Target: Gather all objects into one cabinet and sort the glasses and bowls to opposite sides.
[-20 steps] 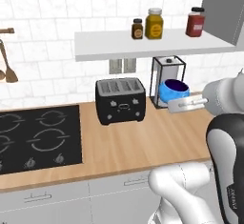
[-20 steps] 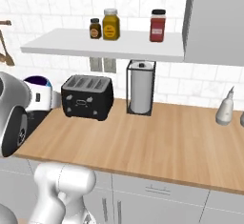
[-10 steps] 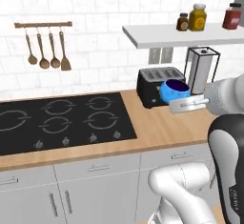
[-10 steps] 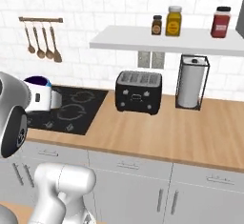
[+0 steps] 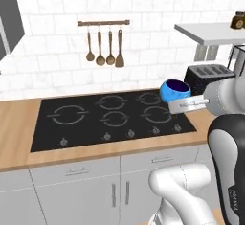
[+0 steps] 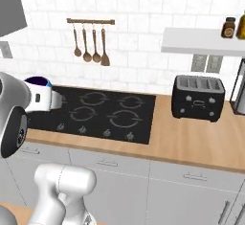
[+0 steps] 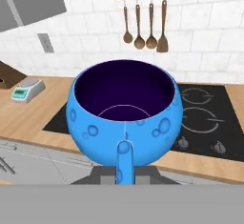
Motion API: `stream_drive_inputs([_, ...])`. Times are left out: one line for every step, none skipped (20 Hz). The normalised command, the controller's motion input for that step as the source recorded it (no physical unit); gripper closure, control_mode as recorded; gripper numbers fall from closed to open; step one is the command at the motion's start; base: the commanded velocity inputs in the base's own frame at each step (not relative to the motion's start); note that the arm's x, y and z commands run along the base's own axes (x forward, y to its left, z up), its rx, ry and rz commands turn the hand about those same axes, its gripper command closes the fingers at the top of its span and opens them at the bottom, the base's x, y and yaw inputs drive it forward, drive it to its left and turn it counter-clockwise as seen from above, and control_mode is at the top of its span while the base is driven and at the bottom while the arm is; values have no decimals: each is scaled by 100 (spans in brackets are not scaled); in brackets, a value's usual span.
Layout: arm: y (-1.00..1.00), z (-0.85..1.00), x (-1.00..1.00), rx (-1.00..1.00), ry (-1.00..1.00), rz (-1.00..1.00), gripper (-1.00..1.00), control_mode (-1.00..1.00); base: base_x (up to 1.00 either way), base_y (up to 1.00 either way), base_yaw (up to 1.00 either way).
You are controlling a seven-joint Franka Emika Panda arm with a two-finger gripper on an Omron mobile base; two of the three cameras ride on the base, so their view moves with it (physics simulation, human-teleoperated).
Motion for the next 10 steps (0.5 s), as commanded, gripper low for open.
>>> stream_drive_inputs([0,0,0,0,0,0,100,100,-9,100,0])
stream_drive_inputs([0,0,0,0,0,0,100,100,-3,100,0])
stream_drive_inputs([0,0,0,0,0,0,100,100,0,100,0])
stream_drive_inputs([0,0,0,0,0,0,100,100,0,100,0])
stream_drive_inputs([0,0,0,0,0,0,100,100,0,100,0])
stream_drive_inputs([0,0,0,0,0,0,100,100,0,100,0])
stream_drive_inputs([0,0,0,0,0,0,100,100,-10,100,0])
stream_drive_inputs([0,0,0,0,0,0,100,100,-26,100,0])
stream_drive_inputs([0,0,0,0,0,0,100,100,-48,100,-2])
stream_drive_inputs([0,0,0,0,0,0,100,100,-47,100,-4])
